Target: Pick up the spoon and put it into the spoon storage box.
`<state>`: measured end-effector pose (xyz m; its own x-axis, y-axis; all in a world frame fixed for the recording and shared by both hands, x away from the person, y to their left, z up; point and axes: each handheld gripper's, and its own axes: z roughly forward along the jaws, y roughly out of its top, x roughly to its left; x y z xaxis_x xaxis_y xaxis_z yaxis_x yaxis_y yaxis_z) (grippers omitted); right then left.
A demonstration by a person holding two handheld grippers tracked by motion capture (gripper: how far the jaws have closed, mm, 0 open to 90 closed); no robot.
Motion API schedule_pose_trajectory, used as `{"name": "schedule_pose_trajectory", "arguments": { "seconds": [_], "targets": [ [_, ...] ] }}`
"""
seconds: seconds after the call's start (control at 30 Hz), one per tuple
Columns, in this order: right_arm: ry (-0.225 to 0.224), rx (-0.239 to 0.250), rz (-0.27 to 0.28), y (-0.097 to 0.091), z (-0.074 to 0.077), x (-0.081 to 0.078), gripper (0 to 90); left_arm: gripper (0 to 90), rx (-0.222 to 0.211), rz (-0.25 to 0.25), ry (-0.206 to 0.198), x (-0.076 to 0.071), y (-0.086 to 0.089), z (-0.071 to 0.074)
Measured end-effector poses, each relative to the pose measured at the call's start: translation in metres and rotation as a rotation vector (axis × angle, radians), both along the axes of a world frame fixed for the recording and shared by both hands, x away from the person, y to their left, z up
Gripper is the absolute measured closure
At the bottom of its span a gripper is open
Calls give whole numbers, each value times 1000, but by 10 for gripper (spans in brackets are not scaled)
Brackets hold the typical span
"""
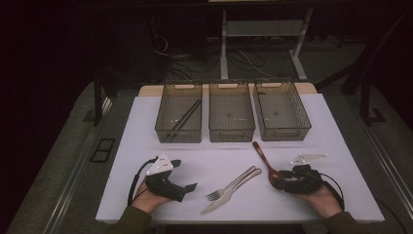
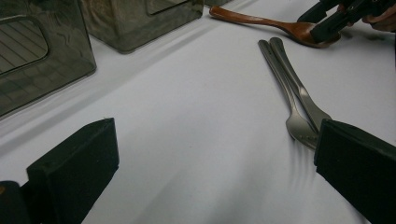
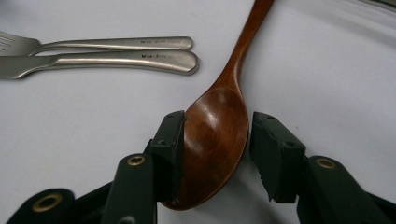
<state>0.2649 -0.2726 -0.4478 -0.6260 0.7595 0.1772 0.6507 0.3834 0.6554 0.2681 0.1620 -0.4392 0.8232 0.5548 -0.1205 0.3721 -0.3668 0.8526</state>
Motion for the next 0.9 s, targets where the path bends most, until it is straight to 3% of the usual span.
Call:
{"name": "schedule_pose_trajectory", "arguments": {
  "seconds": [0.33, 0.7, 0.9],
  "targets": [
    [-2, -16, 12, 3, 1, -2, 597, 0, -1, -3, 0, 1, 0, -1],
    [-2, 9, 59, 7, 1, -5, 734, 0, 2, -5, 0, 0, 0, 0],
    [9, 50, 64, 7, 1, -5, 806, 0, 4, -9, -2, 0, -1, -1]
  ]
}}
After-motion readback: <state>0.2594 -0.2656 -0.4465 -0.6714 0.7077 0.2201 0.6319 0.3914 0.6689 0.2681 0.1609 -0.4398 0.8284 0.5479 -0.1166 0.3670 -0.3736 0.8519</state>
